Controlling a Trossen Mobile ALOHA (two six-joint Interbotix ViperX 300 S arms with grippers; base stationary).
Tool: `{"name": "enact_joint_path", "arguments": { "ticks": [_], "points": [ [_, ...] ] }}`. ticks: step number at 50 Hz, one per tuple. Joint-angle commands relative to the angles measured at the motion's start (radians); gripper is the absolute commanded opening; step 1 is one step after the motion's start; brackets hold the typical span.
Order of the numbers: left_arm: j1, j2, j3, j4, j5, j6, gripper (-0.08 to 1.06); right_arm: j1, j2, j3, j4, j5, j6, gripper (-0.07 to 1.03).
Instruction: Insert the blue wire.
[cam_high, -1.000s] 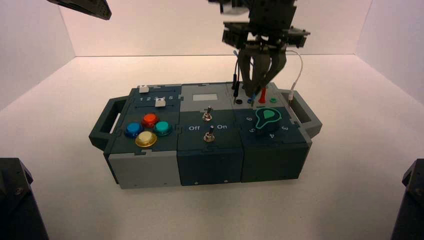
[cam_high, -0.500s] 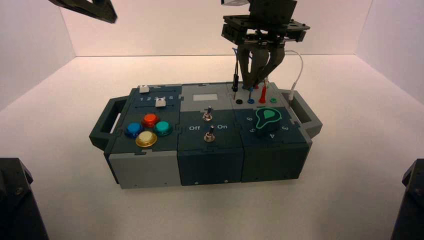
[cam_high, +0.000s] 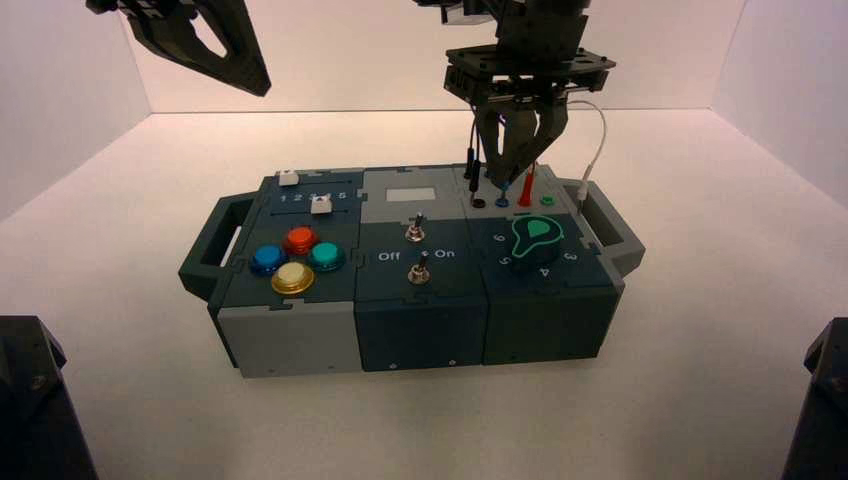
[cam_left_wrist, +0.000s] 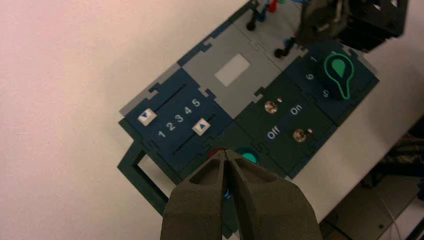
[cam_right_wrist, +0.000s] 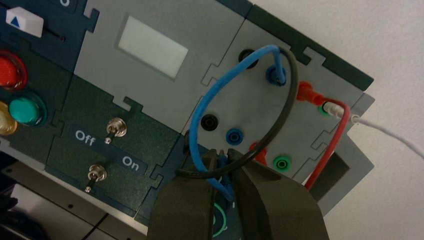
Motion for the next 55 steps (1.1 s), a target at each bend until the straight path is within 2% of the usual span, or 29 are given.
{"name": "enact_joint_path", "arguments": {
  "ticks": [1, 14, 55],
  "points": [
    [-0.017, 0.0, -0.031, -0.002, -0.003, 0.006, -0.03, -0.005, -0.009, -0.035, -0.002, -0.008, 0.009, -0.02],
    [-0.046, -0.008, -0.031, -0.002, -0.005, 0.009, -0.03, -0.041, -0.006, -0.038, -0.006, -0.003, 0.011, -0.02],
    [-0.048, -0.005, -0.029, 0.0, -0.008, 0.017, -0.03, -0.037, 0.009, -0.054, 0.012, 0.012, 0.014, -0.02]
  ]
}}
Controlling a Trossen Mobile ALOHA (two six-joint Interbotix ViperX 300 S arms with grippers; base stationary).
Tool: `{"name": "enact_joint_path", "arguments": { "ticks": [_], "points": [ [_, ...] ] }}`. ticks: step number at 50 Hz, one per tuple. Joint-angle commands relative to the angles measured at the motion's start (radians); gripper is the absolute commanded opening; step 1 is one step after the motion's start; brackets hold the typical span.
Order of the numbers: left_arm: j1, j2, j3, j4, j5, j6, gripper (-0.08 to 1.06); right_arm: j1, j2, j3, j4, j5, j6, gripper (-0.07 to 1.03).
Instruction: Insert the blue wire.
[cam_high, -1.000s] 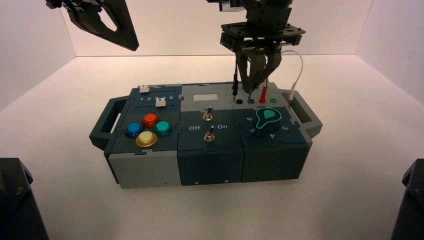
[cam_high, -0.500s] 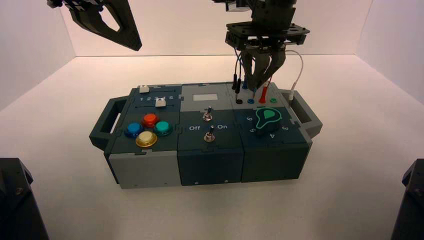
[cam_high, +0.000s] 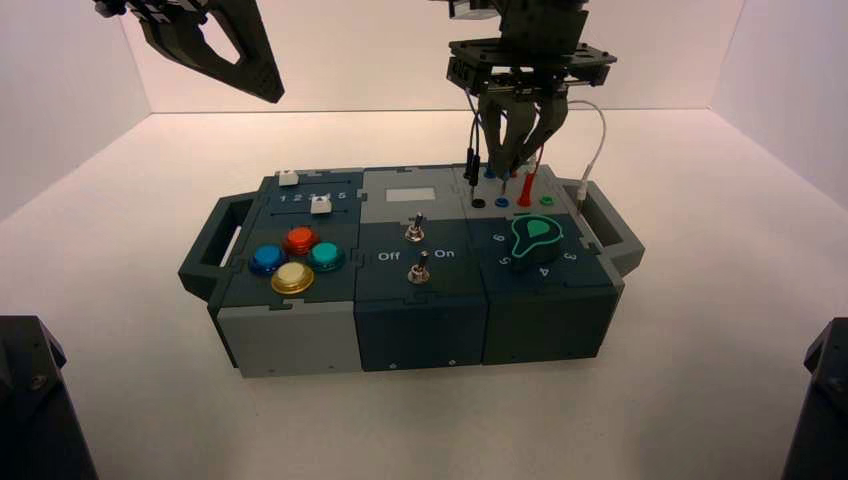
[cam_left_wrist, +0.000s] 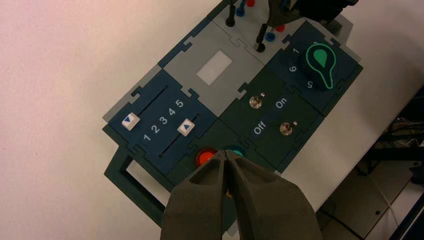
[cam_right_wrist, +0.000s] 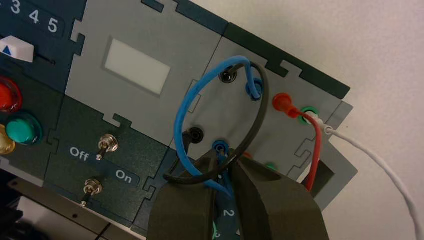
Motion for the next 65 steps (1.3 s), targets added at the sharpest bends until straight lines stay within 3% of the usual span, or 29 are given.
{"name": "enact_joint_path", "arguments": {
  "ticks": [1, 65],
  "points": [
    [-0.002, -0.003, -0.029, 0.0, -0.008, 0.008, -0.03, 0.0, -0.009, -0.025, 0.003, -0.003, 0.008, -0.02],
    [-0.002, -0.006, -0.029, 0.003, -0.008, 0.008, -0.03, 0.011, 0.044, -0.018, 0.008, 0.0, 0.008, -0.02]
  ]
}}
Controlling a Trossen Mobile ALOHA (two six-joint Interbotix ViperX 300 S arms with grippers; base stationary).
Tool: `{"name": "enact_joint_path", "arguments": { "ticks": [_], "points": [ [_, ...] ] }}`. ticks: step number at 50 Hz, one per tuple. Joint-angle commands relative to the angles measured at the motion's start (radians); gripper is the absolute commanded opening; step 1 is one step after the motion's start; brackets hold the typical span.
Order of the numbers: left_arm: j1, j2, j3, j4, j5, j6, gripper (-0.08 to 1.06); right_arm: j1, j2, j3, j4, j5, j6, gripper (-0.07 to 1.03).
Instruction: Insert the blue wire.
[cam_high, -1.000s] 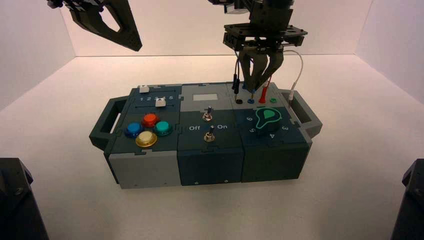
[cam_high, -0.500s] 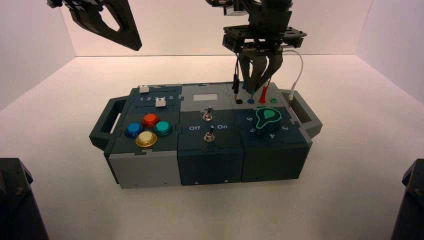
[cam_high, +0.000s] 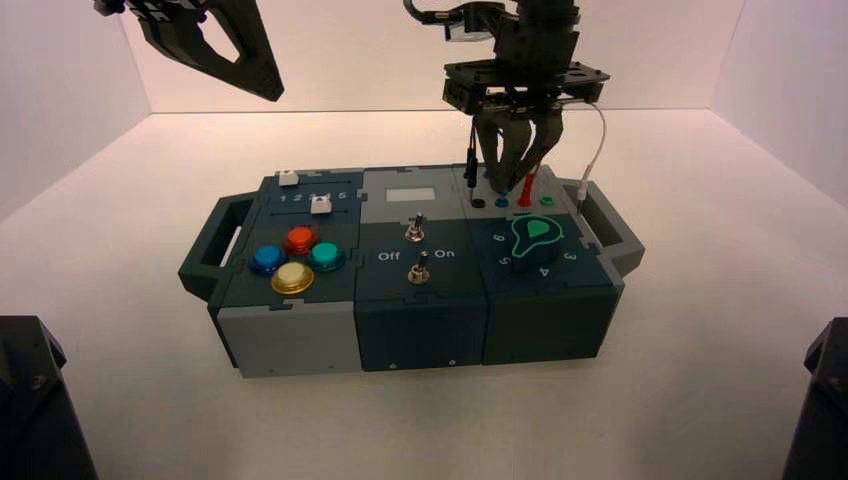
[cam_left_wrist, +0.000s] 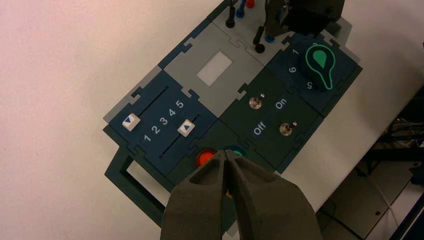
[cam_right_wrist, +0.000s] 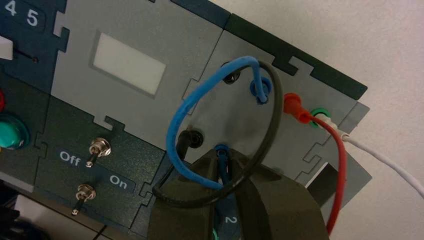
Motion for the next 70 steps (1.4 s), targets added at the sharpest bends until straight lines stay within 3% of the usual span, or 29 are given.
{"name": "enact_joint_path", "arguments": {
  "ticks": [1, 33, 36, 41, 47, 53, 70],
  "points": [
    [-0.005, -0.003, -0.029, 0.002, -0.008, 0.006, -0.03, 0.006, 0.0, -0.014, 0.005, 0.003, 0.006, -0.02],
    [-0.005, -0.003, -0.028, 0.003, -0.008, 0.006, -0.03, 0.006, 0.071, -0.025, 0.002, 0.003, -0.008, -0.02],
    [-0.005, -0.003, -0.026, 0.003, -0.008, 0.006, -0.03, 0.006, 0.066, -0.029, 0.003, 0.006, -0.009, 0.01],
    [-0.003, -0.003, -0.026, 0.002, -0.003, 0.006, -0.03, 0.006, 0.064, -0.043, 0.005, 0.025, -0.008, 0.18],
    [-0.005, -0.005, -0.028, 0.003, -0.002, 0.006, -0.03, 0.005, 0.057, -0.063, 0.002, 0.043, -0.006, 0.21],
    [-0.005, -0.017, -0.028, 0.002, -0.002, 0.005, -0.03, 0.005, 0.031, -0.072, 0.0, 0.051, 0.002, 0.32],
    [-0.005, -0.018, -0.026, 0.003, 0.0, 0.006, -0.03, 0.005, -0.067, -0.092, -0.009, 0.146, 0.026, 0.33]
  ]
}}
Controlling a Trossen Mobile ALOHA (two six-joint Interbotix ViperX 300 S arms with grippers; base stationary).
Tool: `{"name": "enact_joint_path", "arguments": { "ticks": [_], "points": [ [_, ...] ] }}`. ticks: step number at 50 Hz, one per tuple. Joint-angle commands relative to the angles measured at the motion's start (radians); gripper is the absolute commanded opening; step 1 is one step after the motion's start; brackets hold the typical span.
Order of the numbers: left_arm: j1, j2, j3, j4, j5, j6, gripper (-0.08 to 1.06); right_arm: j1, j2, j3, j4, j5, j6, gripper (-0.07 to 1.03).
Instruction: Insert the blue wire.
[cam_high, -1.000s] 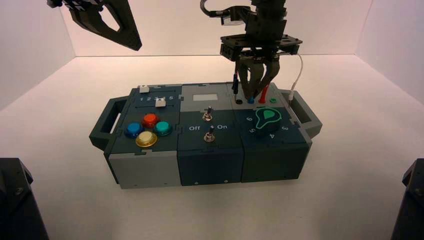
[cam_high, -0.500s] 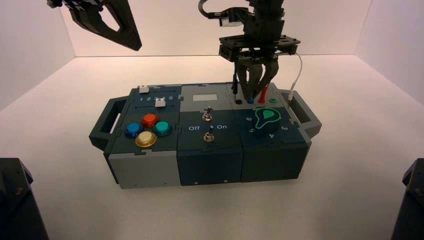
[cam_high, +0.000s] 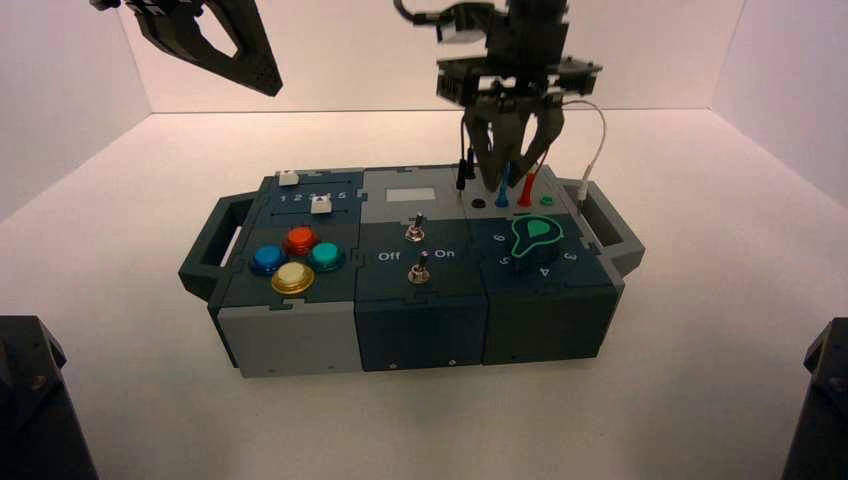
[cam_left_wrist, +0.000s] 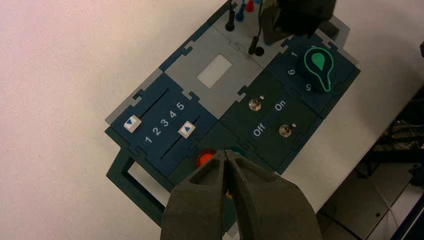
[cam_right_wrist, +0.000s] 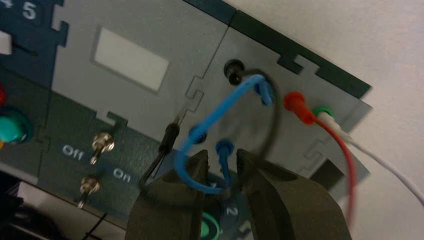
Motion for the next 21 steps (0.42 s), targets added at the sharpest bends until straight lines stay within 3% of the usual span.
{"name": "enact_joint_path", "arguments": {
  "ticks": [1, 9, 21],
  "points": [
    [-0.003, -0.003, -0.026, 0.002, -0.003, 0.006, -0.03, 0.003, -0.072, -0.028, 0.003, 0.038, 0.018, 0.33],
    [-0.005, -0.005, -0.025, 0.0, -0.003, 0.006, -0.03, 0.003, -0.13, -0.015, 0.018, 0.118, 0.021, 0.33],
    [-0.003, -0.005, -0.025, 0.002, 0.0, 0.006, -0.03, 0.003, -0.183, 0.026, 0.025, 0.129, 0.021, 0.33]
  ]
}}
